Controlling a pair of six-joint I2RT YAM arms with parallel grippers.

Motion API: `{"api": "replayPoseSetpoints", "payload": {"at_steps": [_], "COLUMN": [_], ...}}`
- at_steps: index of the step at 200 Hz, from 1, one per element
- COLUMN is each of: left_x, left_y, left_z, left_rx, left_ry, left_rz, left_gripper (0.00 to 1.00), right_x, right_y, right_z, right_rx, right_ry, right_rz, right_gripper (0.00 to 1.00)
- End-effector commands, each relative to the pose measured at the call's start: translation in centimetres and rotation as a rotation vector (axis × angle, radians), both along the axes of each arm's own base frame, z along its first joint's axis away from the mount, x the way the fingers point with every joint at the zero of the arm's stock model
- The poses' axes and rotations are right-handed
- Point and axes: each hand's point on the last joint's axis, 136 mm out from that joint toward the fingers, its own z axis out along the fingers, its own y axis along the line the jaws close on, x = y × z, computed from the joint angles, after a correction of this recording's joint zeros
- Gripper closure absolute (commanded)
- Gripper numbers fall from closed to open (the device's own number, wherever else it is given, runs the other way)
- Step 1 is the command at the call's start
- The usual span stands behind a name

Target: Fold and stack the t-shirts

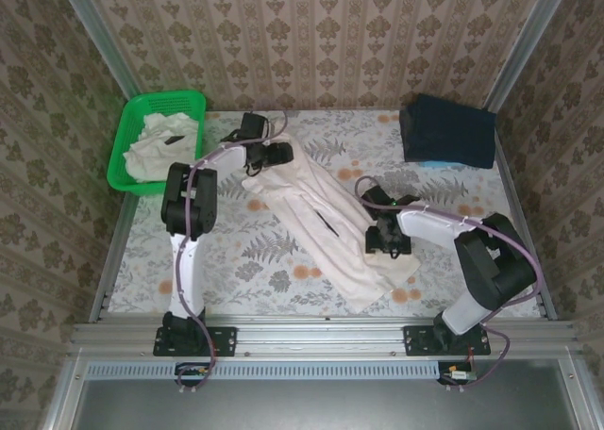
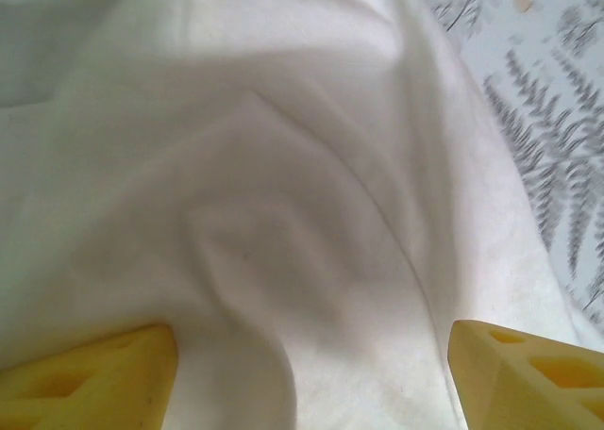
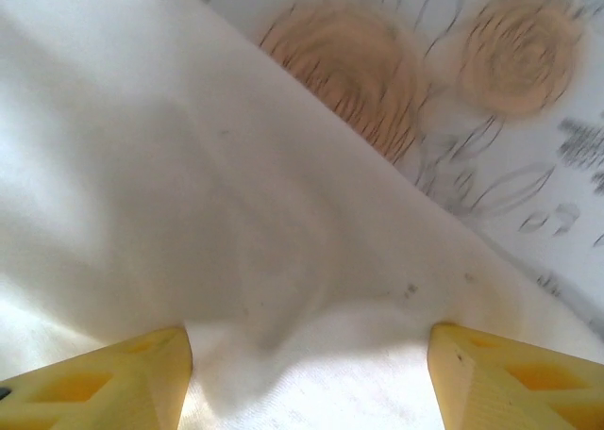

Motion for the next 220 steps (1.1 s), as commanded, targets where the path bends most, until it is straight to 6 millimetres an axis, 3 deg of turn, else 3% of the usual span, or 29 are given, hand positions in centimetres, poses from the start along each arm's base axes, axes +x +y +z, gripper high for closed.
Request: {"api": "replayPoseSetpoints", "payload": {"at_steps": [1, 23, 44, 58, 81, 107, 124, 138, 159, 172, 188, 205, 220], "left_x": [0.1, 2.1, 3.6, 4.0, 3.7, 2.4, 0.8, -1.4, -6.2, -9.4, -12.2, -13.0, -12.3], "left_y": [-2.9, -6.4, -8.7, -8.8, -7.3, -5.4, -3.9, -2.1, 1.4, 3.0, 3.6, 2.7, 1.8], "left_z": [-3.0, -1.1, 3.0, 6.2, 10.6, 12.5, 13.3, 13.3, 12.1, 9.6, 6.3, 3.1, 1.1], "left_rx": [-0.051, -0.073, -0.089, -0.087, -0.037, -0.003, 0.018, 0.032, 0.058, 0.075, 0.065, 0.021, 0.01], "left_ry": [0.076, 0.027, -0.052, -0.115, -0.189, -0.206, -0.195, -0.183, -0.11, -0.056, 0.007, 0.073, 0.117], "left_rz": [-0.066, -0.161, -0.238, -0.253, -0.236, -0.213, -0.178, -0.13, -0.012, 0.038, 0.071, 0.063, 0.052], "left_gripper": [0.23, 0.23, 0.22, 0.18, 0.12, 0.11, 0.11, 0.09, 0.09, 0.1, 0.12, 0.16, 0.21], "right_x": [-2.9, -3.3, -2.8, -2.1, -1.0, 0.0, 1.1, 2.2, 3.2, 3.6, 3.9, 3.9, 3.7], "right_y": [3.1, 6.5, 9.0, 8.7, 8.0, 6.7, 4.0, 2.1, 1.3, 1.5, 1.8, 2.5, 3.0], "right_z": [-0.6, -0.2, 1.7, 3.3, 4.9, 4.6, 4.0, 3.2, 2.2, 1.8, 1.2, 0.4, -0.1], "right_rx": [0.076, 0.138, 0.184, 0.174, 0.166, 0.106, 0.01, -0.013, 0.016, 0.03, 0.034, 0.054, 0.074], "right_ry": [0.065, 0.06, 0.027, -0.018, -0.085, -0.092, -0.096, -0.09, -0.086, -0.089, -0.07, -0.039, -0.023], "right_rz": [0.009, 0.05, 0.106, 0.116, 0.134, 0.141, 0.114, 0.069, 0.047, 0.058, 0.064, 0.07, 0.068], "right_gripper": [0.3, 0.3, 0.29, 0.28, 0.27, 0.28, 0.27, 0.28, 0.28, 0.28, 0.29, 0.31, 0.32]}}
